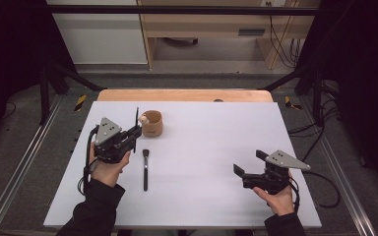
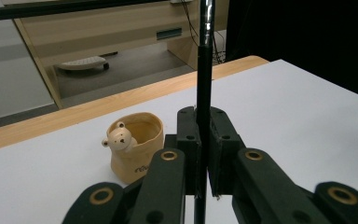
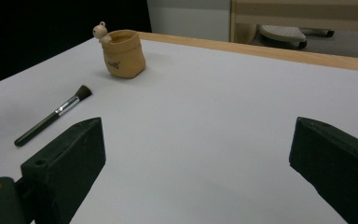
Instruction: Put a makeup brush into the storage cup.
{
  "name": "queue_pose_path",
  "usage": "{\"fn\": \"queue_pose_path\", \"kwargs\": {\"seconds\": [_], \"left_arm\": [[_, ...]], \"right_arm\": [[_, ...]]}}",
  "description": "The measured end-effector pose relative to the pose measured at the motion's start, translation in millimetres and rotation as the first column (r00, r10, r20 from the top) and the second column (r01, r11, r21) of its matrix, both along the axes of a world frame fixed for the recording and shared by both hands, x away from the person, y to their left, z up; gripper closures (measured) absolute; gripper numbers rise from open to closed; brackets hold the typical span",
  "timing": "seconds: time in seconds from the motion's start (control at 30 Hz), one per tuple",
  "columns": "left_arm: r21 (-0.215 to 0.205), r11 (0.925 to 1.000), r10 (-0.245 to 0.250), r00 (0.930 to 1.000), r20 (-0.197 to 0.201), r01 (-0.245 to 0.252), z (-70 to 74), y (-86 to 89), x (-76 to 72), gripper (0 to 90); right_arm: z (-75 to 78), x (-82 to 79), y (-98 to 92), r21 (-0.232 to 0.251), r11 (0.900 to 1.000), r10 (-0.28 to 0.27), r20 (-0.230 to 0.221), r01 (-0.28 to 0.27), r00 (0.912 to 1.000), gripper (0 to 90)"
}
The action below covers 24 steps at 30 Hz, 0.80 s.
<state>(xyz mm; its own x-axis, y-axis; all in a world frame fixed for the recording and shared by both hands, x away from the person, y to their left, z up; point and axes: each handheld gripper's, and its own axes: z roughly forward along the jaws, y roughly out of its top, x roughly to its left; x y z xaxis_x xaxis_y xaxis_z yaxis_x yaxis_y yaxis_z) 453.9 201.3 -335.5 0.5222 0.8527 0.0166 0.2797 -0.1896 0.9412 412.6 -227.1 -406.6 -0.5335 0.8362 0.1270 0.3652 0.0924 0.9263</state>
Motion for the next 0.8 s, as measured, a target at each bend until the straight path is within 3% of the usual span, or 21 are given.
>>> {"fn": "queue_pose_path", "kwargs": {"seconds": [0.23,0.8], "left_arm": [[-0.007,1.0,0.006,1.0,0.005,-0.006,4.2,3.5,6.4,84.2],[-0.012,0.9996,0.025,0.9996,0.015,-0.025,11.2,8.8,28.3,84.2]], "right_arm": [[-5.5,-3.8,-16.5,-0.011,1.0,-0.028,-0.001,0.028,0.9996,4.3],[-5.0,-5.3,-24.7,-0.03,0.999,-0.035,0.004,0.035,0.9994,4.3]]}}
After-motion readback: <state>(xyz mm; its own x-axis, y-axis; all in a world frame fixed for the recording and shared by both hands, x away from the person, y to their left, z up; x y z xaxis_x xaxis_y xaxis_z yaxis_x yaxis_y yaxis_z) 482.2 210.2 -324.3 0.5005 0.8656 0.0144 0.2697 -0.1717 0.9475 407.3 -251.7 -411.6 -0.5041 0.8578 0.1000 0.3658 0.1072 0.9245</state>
